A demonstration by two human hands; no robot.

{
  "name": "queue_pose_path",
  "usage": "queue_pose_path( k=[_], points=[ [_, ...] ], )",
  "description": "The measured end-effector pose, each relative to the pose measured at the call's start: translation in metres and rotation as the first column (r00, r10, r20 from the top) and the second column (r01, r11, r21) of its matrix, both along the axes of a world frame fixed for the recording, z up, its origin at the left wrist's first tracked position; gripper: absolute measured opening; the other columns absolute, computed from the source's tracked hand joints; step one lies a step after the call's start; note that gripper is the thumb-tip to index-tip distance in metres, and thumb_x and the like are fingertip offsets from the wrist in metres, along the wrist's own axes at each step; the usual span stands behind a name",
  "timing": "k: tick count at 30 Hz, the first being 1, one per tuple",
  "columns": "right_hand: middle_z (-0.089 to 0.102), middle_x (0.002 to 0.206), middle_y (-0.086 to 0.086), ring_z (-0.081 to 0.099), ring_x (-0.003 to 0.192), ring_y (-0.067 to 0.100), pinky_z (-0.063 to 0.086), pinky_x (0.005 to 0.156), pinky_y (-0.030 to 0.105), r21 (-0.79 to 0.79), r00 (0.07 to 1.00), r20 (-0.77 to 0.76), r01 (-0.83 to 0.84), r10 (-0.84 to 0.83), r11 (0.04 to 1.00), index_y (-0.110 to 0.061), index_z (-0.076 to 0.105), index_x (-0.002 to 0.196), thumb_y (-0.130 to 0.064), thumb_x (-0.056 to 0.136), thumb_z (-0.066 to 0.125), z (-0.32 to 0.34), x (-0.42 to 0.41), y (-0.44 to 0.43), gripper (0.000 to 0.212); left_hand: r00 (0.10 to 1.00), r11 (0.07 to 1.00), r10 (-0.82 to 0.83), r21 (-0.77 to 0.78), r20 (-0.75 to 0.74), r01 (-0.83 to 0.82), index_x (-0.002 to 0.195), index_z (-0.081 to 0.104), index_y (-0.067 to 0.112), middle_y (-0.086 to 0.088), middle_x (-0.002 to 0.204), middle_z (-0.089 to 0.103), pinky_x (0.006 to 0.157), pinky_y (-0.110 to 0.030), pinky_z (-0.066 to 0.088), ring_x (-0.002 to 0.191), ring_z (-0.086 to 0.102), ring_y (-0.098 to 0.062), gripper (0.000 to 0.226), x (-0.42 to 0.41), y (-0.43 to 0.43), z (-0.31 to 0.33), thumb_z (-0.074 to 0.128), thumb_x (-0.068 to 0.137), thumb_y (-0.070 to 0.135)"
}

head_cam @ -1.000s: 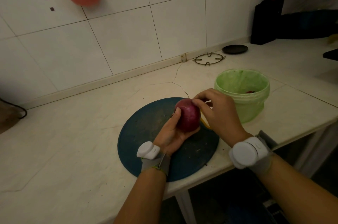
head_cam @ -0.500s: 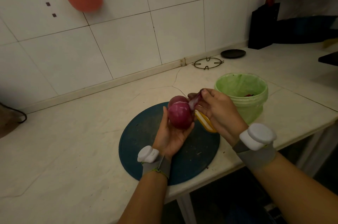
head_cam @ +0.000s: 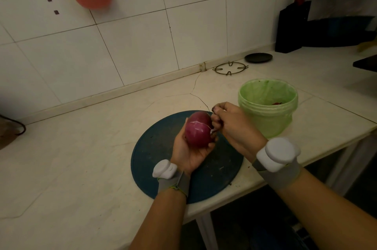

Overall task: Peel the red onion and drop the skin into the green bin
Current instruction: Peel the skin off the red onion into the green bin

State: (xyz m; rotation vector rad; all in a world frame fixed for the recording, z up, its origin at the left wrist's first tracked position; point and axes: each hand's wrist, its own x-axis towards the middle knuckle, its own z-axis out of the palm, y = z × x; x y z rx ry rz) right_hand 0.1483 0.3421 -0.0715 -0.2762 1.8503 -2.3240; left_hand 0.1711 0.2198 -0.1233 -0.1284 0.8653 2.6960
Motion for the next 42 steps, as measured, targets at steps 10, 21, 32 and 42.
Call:
queue_pose_path(
  k=[10, 21, 32, 42],
  points=[
    [0.05, 0.068, 0.0, 0.042, 0.053, 0.006, 0.034, 0.047, 0.016, 0.222, 0.99, -0.092, 0.124, -0.106, 0.967, -0.011, 0.054, 0.091, -0.011, 0.096, 0.042, 0.025, 0.006, 0.017, 0.013, 0.999, 0.989, -0.035, 0.141, -0.03, 0.039, 0.121, 0.049, 0.008, -0.019, 0.099, 0.059, 0.043, -0.023, 0.051, 0.064, 0.063, -0.026, 0.051, -0.009, -0.007, -0.005, 0.03, 0.096, 0.048],
    [0.063, 0.117, 0.009, 0.049, 0.107, 0.029, 0.038, 0.092, 0.037, 0.714, 0.75, -0.655, 0.655, -0.094, 0.247, -0.01, 0.072, 0.102, -0.023, 0.092, 0.054, 0.04, -0.054, 0.101, 0.024, 0.994, 0.98, -0.108, 0.166, -0.009, 0.108, 0.127, 0.047, 0.007, -0.02, 0.103, 0.057, 0.05, -0.029, 0.054, 0.072, 0.063, -0.029, 0.066, -0.008, -0.007, -0.006, 0.043, 0.088, 0.06],
    [0.063, 0.096, -0.012, 0.054, 0.083, 0.0, 0.041, 0.075, 0.013, 0.657, 0.69, -0.691, 0.472, 0.217, 0.588, -0.022, 0.069, 0.103, -0.045, 0.079, 0.065, 0.045, -0.005, 0.055, 0.033, 0.979, 0.997, 0.061, -0.038, -0.193, -0.07, 0.131, 0.053, 0.012, -0.02, 0.133, 0.055, 0.091, -0.051, 0.049, 0.12, 0.054, -0.038, 0.074, -0.007, -0.006, -0.006, 0.082, 0.063, 0.015],
    [0.068, 0.11, 0.003, 0.062, 0.096, 0.015, 0.046, 0.085, 0.025, 0.78, 0.706, -0.603, 0.427, 0.371, 0.457, -0.019, 0.059, 0.124, -0.036, 0.082, 0.067, 0.027, 0.01, 0.042, 0.046, 0.952, 0.964, 0.058, -0.23, -0.3, -0.131, 0.135, 0.05, 0.017, -0.017, 0.136, 0.05, 0.09, -0.048, 0.05, 0.122, 0.052, -0.034, 0.089, -0.01, -0.004, -0.009, 0.088, 0.055, 0.015]
  ],
)
